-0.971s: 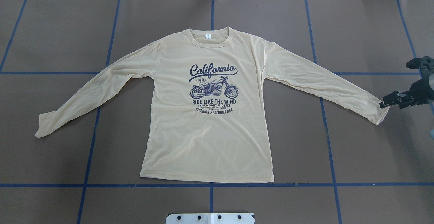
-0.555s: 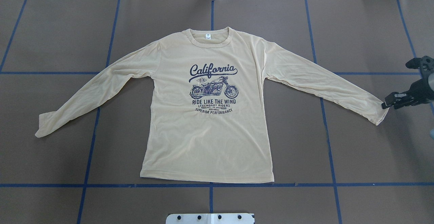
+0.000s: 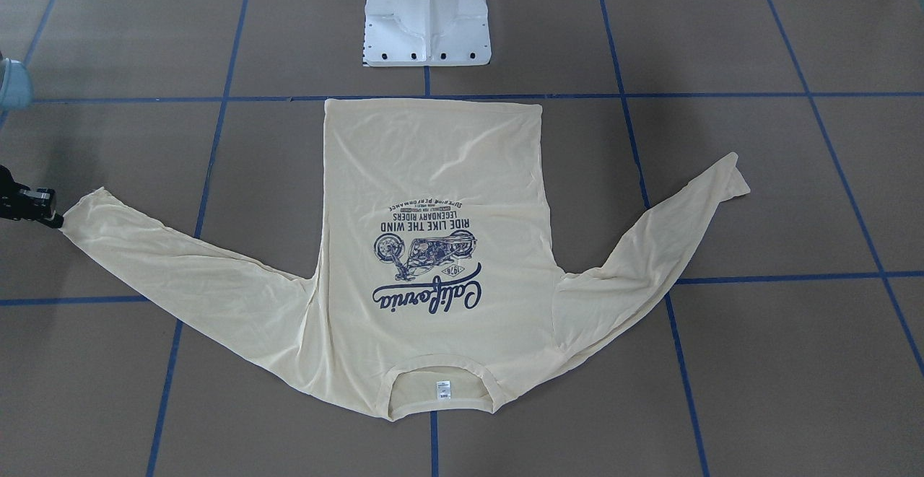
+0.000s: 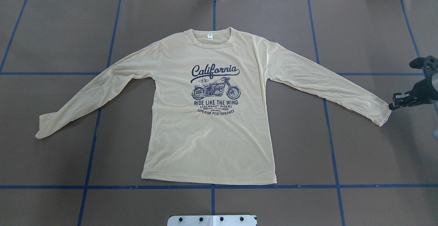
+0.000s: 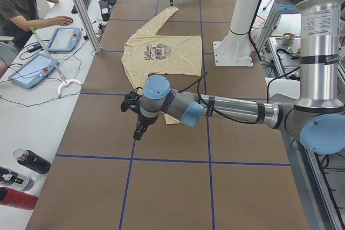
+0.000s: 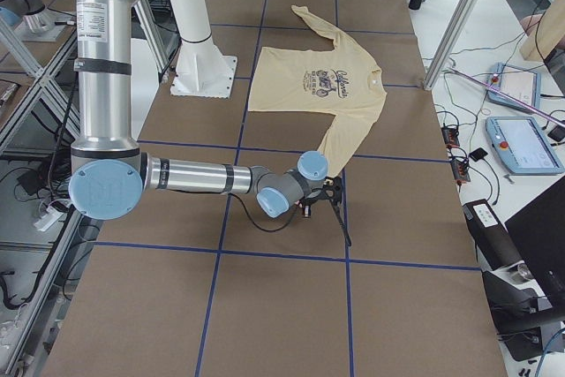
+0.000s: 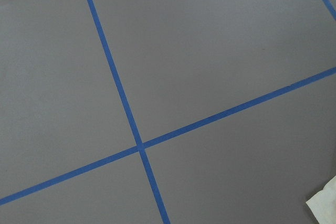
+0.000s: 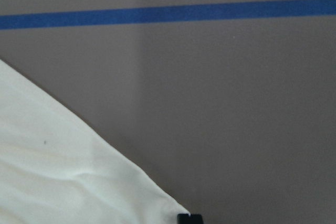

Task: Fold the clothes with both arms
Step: 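Move the right gripper down to the cuff of the sleeve nearest it, then grasp the sleeve cuff with the right gripper and lift it toward the collar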

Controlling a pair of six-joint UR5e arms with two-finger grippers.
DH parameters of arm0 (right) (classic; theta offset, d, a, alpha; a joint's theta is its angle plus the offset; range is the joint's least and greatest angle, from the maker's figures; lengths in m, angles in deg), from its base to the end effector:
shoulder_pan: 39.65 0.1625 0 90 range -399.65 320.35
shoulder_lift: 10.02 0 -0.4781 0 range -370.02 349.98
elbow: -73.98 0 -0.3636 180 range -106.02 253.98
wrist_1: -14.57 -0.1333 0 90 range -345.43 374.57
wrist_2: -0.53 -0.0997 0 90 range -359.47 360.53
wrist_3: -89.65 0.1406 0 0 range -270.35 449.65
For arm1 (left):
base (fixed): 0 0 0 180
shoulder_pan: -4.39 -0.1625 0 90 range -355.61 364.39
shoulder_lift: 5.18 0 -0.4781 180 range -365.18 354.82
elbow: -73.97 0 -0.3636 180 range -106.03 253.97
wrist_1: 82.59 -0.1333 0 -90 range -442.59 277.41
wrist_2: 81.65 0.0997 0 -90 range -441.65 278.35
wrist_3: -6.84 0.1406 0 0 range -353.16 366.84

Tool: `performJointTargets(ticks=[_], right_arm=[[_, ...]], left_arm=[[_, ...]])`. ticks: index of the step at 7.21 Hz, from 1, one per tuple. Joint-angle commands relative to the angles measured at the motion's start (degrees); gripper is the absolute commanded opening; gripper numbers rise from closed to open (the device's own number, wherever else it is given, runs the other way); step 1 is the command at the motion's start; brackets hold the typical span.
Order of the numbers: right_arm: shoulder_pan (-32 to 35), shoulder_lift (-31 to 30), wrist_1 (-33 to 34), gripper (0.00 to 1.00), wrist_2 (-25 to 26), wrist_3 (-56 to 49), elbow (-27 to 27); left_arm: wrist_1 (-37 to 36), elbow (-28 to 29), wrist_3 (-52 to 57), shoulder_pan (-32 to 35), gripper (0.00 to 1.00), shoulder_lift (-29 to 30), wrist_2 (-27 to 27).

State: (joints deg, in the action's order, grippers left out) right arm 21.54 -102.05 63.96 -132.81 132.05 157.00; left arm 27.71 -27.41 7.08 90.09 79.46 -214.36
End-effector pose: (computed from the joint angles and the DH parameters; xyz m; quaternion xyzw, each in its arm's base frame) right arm -0.1994 -0.4389 0.7321 -0.0011 -0.4362 0.0060 0.8998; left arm -0.0039 -0.4537 0.6488 0.1993 0.3619 0.1188 0.9029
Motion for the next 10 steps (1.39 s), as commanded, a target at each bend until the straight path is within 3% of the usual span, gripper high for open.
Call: performJointTargets(ticks=[1, 3, 5, 6, 8, 10], right_arm=[[0.2, -0.2, 0.0, 0.0, -1.3, 0.1, 2.0], [0.3, -0.3, 0.8, 0.0, -3.4, 1.7, 7.0], [-1.0, 6.6, 1.3, 0.0, -3.6, 17.0, 8.7], [-2.4, 10.7, 3.1, 0.0, -3.3, 19.7, 8.0], [-2.4, 21.6, 13.3, 0.0, -3.4, 26.9, 9.0], [-3.9, 26.9, 13.8, 0.0, -3.2, 37.8, 9.9]], left_arm=[[0.0, 0.0, 0.0, 0.0, 1.0, 0.0, 0.0], [0.0, 0.0, 0.0, 0.0, 1.0, 0.0, 0.0], [0.0, 0.0, 0.0, 0.0, 1.0, 0.0, 0.0], [-0.1, 0.1, 0.0, -0.1, 1.0, 0.0, 0.0], [-0.1, 0.0, 0.0, -0.1, 1.0, 0.0, 0.0], [0.0, 0.0, 0.0, 0.0, 1.0, 0.0, 0.0]])
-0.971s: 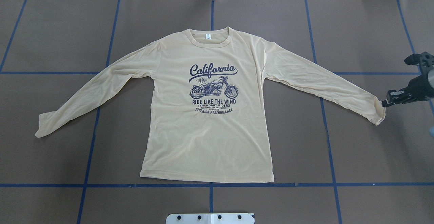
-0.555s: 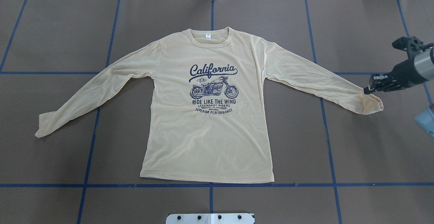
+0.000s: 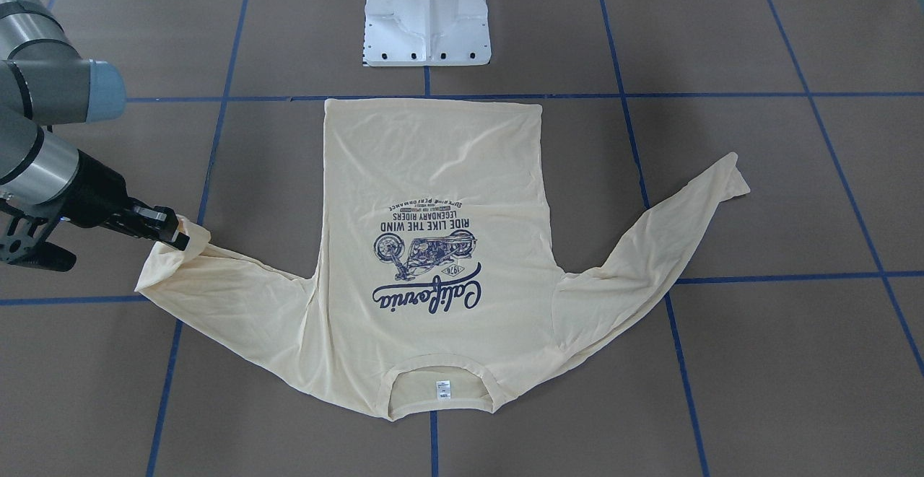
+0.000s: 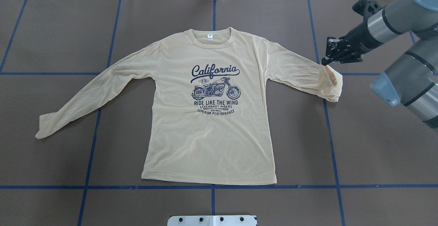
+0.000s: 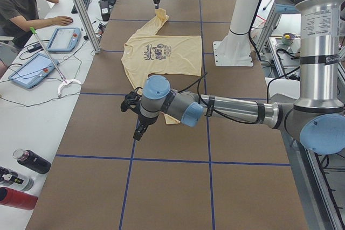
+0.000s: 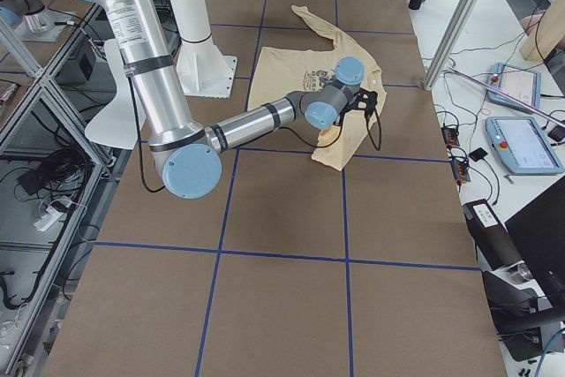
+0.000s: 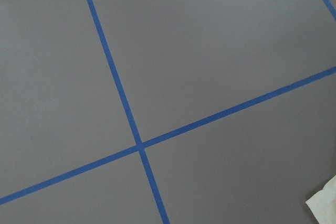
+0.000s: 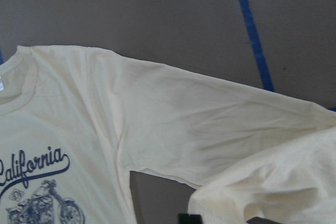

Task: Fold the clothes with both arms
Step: 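Grasp the sleeve cuff with the right gripper and lift it toward the collar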

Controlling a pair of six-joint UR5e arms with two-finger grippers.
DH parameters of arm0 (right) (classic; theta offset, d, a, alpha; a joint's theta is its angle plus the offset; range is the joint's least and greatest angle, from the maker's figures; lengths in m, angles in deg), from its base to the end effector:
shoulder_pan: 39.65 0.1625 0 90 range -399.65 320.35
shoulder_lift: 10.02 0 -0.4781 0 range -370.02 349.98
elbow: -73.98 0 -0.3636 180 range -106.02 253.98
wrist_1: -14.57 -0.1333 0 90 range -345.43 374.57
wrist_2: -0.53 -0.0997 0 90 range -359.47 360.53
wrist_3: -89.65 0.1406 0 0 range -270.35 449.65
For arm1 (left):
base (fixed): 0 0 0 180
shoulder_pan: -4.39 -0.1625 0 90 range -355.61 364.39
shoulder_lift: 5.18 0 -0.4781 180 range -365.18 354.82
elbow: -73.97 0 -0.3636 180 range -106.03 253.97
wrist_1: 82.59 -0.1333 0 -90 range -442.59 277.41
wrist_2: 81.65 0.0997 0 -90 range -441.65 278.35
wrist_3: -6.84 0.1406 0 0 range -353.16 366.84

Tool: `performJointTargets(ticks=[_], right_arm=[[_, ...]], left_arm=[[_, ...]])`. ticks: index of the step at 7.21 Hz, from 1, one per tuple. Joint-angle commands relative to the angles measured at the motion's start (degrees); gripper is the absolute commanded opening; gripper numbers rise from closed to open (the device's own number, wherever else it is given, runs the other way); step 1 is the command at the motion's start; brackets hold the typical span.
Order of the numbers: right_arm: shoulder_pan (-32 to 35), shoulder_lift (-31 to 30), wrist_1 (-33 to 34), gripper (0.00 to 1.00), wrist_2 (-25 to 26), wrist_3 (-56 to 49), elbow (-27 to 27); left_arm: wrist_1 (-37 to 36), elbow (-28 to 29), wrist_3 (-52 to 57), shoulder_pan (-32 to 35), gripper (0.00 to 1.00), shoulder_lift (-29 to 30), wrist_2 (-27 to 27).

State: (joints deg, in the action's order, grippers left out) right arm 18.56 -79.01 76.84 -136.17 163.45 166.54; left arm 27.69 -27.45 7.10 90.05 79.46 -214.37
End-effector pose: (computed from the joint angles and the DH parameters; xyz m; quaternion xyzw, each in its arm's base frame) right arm -0.3120 -0.5622 0.4459 -0.0443 -0.5326 0.1365 0.8341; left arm -0.0036 -0.4537 0.6485 0.1994 0.3620 0.1193 0.9028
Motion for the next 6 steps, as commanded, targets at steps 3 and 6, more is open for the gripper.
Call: performJointTargets(ticks=[3, 6], right_arm=[[-5.7, 13.1, 1.2, 0.0, 8.8, 13.7, -4.1], [-7.3, 25.4, 0.8, 0.0, 12.3, 14.1, -14.7]], left_arm=[[0.0, 0.0, 0.1, 0.0, 1.0, 0.0, 0.0], [-0.1, 0.0, 0.0, -0.1, 1.0, -0.1, -0.1]])
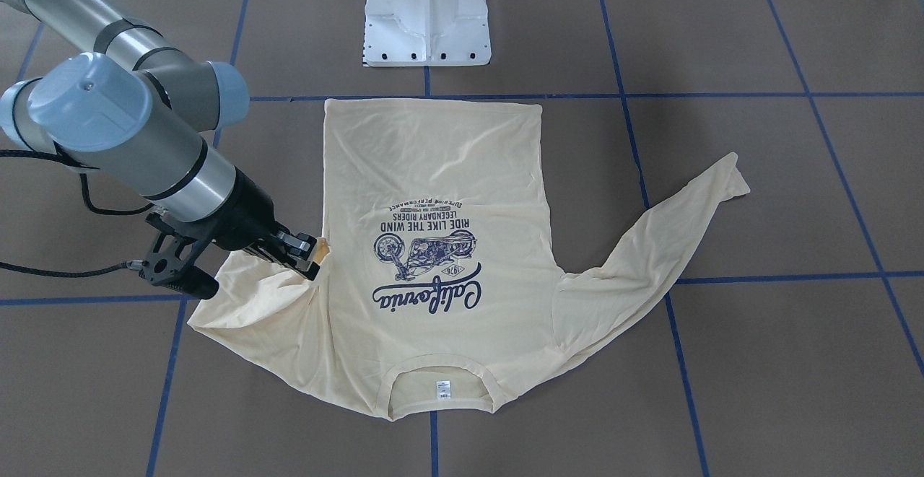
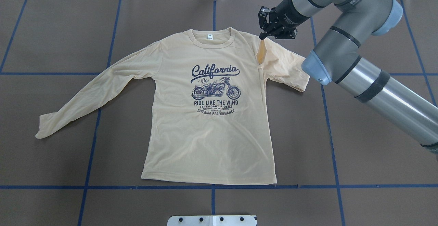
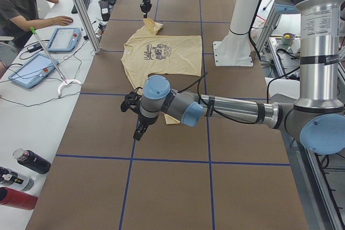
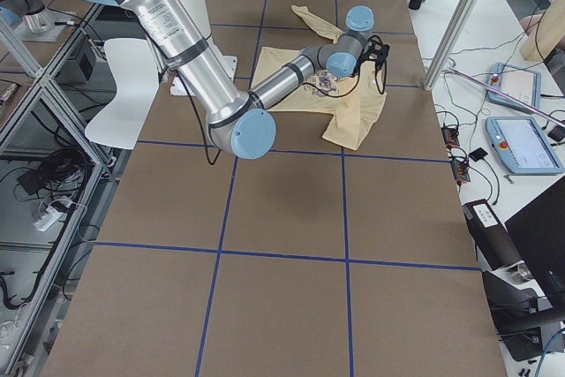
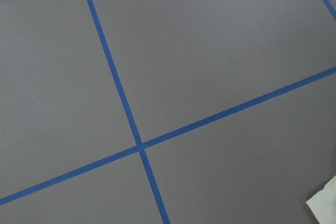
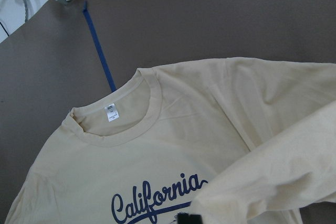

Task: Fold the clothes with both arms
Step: 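Grasp the sleeve cuff with the right gripper and lift it toward the collar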

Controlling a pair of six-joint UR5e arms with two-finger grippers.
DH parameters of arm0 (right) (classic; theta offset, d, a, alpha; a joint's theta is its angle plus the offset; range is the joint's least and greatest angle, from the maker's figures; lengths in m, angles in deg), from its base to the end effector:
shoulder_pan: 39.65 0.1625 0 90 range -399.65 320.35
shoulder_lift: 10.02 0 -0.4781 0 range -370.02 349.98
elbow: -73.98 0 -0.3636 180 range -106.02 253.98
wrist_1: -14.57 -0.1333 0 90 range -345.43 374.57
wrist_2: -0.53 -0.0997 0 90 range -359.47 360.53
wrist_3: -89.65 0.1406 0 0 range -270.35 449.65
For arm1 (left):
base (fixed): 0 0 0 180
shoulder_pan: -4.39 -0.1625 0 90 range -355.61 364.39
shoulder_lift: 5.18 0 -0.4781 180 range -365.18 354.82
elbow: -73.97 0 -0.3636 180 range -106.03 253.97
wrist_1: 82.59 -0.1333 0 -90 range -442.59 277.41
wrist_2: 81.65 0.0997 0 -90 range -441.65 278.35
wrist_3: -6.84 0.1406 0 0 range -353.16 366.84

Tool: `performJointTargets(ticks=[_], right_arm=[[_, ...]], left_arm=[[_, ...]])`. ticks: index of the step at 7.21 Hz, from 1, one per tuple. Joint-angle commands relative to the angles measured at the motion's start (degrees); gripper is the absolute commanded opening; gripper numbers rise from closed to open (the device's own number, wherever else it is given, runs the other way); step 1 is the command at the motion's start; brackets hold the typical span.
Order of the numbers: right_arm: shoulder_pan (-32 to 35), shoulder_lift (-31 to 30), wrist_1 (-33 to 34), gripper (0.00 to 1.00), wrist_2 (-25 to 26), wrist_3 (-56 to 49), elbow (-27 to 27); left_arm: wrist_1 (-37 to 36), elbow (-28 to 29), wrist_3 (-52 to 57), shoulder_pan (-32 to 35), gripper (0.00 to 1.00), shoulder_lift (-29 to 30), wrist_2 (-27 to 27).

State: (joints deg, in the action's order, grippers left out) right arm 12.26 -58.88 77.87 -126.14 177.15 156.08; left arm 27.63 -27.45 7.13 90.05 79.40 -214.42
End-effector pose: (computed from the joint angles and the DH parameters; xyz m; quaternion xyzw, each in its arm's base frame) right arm -0.4338 -0.6335 0.2935 -0.0256 -0.5463 0.2009 0.8127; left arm -0.0035 -0.4531 0.6490 0.1985 0.3624 0.1193 0.9028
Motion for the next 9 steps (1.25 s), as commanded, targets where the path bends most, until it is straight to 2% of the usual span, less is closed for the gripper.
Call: performJointTargets(ticks=[1, 2, 4, 6, 8, 9], right_arm=[[-1.8, 7.7, -0.3, 0.0, 3.0, 0.4, -5.8], [-2.7, 9.1, -0.5, 0.0, 3.3, 0.4, -6.3], [-6.9, 12.6, -0.8, 0.0, 8.7, 0.4, -9.9], [-8.3, 18.1, -1.6, 0.0, 10.1, 0.4, -14.2], [-9.3, 20.4, -1.7, 0.0, 10.9, 0.4, -14.9], [-11.6, 20.6, -1.7, 0.0, 14.1, 0.4, -14.9]], left_arm=[[0.0, 0.1, 0.0, 0.0, 1.0, 0.0, 0.0], [0.0, 0.3, 0.1, 0.0, 1.0, 0.0, 0.0], [0.0, 0.4, 0.1, 0.0, 1.0, 0.0, 0.0], [0.0, 0.9, 0.1, 0.0, 1.0, 0.0, 0.0], [0.0, 1.1, 0.1, 0.0, 1.0, 0.0, 0.0], [0.0, 1.1, 0.1, 0.0, 1.0, 0.0, 0.0]])
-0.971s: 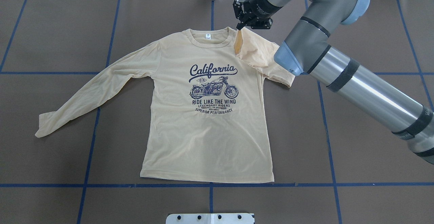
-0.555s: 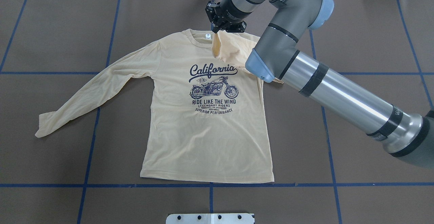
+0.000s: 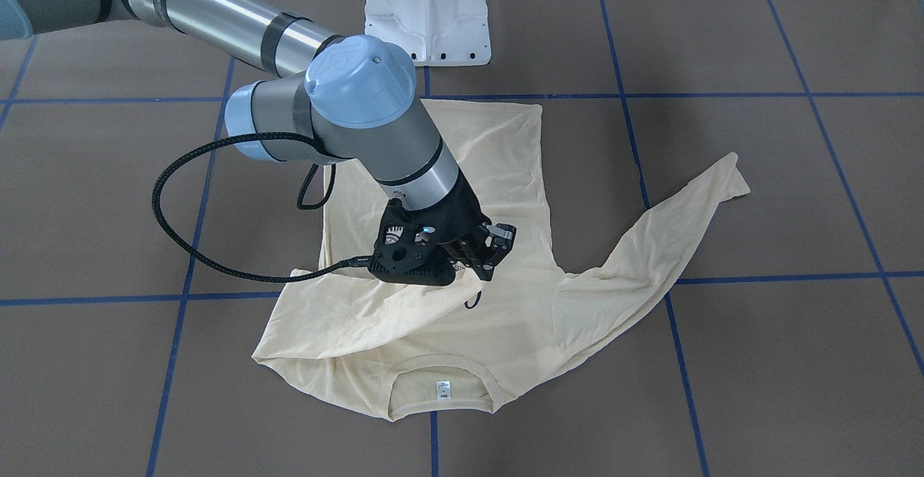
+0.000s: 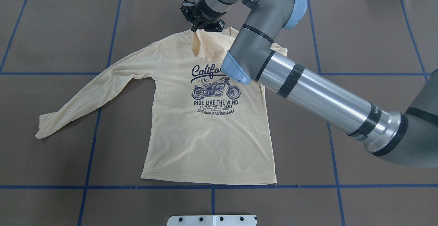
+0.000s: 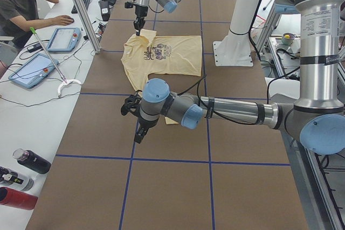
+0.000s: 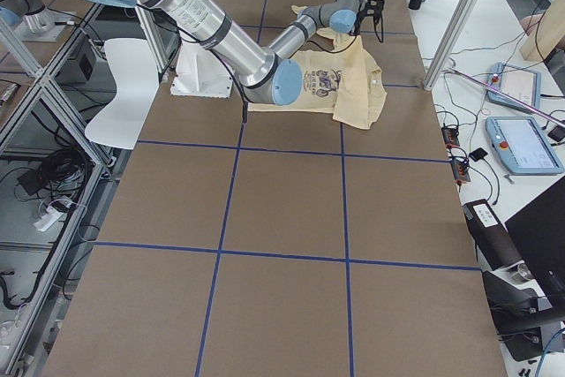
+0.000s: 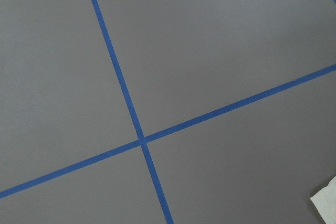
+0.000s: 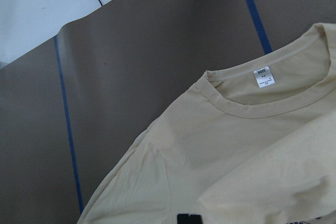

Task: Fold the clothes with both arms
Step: 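Lay the sleeve across the shirt near the collar with the right gripper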

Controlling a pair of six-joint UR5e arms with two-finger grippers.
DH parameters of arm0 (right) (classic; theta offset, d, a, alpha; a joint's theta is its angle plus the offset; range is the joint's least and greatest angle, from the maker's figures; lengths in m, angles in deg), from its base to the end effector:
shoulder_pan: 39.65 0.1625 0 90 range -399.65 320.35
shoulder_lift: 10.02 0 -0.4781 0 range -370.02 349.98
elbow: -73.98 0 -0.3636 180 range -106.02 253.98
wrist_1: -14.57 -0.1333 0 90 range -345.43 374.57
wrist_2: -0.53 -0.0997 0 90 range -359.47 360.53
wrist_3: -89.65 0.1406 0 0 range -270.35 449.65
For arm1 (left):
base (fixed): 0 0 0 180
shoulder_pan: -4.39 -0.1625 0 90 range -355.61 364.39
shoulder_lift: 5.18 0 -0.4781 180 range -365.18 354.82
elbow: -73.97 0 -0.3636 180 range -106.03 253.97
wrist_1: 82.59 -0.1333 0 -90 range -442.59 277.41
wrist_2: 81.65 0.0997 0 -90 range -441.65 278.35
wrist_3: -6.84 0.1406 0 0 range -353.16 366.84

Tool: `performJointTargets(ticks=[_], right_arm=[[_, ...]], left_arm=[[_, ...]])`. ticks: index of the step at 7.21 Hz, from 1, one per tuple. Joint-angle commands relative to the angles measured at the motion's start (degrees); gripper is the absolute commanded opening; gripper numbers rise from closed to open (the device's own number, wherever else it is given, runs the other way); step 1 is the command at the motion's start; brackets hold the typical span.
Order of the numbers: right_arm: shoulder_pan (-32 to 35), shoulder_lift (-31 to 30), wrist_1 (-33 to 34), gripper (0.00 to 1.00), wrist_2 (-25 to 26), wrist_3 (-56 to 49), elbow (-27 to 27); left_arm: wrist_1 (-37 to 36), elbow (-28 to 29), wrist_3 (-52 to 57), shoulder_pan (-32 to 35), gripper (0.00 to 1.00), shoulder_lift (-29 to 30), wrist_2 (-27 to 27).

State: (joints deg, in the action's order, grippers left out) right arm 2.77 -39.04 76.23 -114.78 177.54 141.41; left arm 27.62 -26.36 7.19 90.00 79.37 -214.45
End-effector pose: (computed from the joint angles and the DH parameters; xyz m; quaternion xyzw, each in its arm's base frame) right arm -0.5849 -0.6336 0.1271 0.0341 -0.5661 0.1676 0.8064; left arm -0.0031 -0.4525 0.6587 0.1896 0.3631 0.1168 0.9048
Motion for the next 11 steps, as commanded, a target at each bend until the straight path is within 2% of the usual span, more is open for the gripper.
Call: performJointTargets(ticks=[1, 3, 5, 10, 11], right_arm=[[-4.0, 0.6, -0.7, 0.0, 5.0, 0.0, -0.5], [-5.4, 0.8, -6.1, 0.0, 7.8, 0.0, -4.7], [-5.5, 4.5, -7.1, 0.0, 8.3, 0.0, -10.3], [-7.7, 7.6, -7.2, 0.0, 12.7, 0.0, -13.7], [-7.9, 8.3, -7.2, 0.28, 12.9, 0.0, -13.8]], left_arm=[[0.0, 0.1, 0.0, 0.0, 1.0, 0.0, 0.0], [0.0, 0.5, 0.1, 0.0, 1.0, 0.0, 0.0], [0.0, 0.4, 0.0, 0.0, 1.0, 0.0, 0.0], [0.1, 0.4, 0.0, 0.0, 1.0, 0.0, 0.0], [0.0, 0.4, 0.0, 0.0, 1.0, -0.1, -0.2]])
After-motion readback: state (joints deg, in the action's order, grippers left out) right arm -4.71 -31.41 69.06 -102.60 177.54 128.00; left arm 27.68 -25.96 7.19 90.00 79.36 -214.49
